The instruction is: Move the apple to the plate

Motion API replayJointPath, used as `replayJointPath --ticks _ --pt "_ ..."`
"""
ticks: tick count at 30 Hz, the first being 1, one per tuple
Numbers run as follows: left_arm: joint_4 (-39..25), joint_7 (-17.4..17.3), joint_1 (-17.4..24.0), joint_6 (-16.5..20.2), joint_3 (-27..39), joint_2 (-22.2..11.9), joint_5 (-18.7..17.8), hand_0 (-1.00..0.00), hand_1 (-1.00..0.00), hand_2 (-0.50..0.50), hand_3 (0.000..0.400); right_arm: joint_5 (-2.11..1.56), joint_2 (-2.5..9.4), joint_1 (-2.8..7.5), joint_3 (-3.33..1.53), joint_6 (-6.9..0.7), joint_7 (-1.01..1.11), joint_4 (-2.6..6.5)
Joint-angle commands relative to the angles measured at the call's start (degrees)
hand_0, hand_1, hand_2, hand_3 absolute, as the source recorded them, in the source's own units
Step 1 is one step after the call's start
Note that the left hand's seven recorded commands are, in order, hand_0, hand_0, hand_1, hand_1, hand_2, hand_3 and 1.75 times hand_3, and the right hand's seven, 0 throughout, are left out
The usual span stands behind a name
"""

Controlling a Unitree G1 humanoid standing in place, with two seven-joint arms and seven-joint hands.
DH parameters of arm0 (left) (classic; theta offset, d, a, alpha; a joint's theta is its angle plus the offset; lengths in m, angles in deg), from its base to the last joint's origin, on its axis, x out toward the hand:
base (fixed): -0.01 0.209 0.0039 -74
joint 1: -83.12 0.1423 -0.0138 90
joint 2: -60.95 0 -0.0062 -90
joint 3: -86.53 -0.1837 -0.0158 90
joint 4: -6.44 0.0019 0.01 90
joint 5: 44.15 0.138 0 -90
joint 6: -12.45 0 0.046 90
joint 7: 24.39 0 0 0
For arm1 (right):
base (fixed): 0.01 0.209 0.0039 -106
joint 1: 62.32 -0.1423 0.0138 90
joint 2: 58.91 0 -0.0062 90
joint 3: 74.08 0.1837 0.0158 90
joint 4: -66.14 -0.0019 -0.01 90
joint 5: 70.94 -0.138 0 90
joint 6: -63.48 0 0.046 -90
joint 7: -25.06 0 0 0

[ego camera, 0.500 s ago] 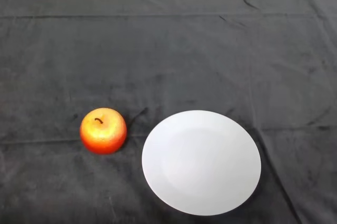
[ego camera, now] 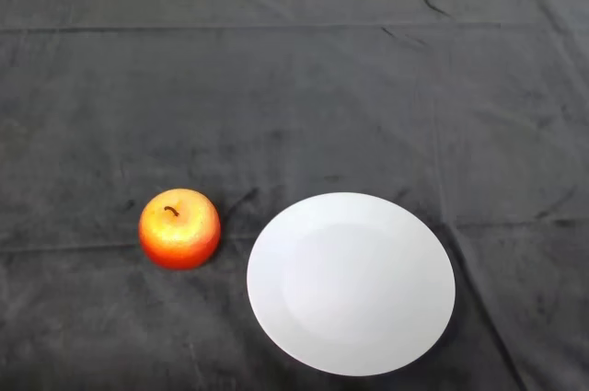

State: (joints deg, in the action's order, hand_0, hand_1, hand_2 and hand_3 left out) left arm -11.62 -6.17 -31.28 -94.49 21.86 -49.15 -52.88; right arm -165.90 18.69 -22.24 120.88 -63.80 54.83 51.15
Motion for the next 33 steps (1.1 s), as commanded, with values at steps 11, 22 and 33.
replayJointPath --ticks 11,22,33 --pt "-3.20 -3.21 -6.60 2.37 -4.54 -4.88 3.85 0.00 0.00 0.00 0.000 -0.13 -1.87 3.05 1.35 -0.14 -0.63 0.12" --pt "-4.96 -8.94 -11.09 -1.96 -8.84 -5.49 7.16 0.00 0.00 0.00 0.000 -0.13 -1.65 3.40 1.50 -0.40 -0.59 0.18" --pt "-18.85 -19.58 -6.98 -1.20 -11.31 -1.88 4.88 0.00 0.00 0.00 0.000 -0.13 -1.36 3.86 1.63 -0.68 -0.51 0.21"
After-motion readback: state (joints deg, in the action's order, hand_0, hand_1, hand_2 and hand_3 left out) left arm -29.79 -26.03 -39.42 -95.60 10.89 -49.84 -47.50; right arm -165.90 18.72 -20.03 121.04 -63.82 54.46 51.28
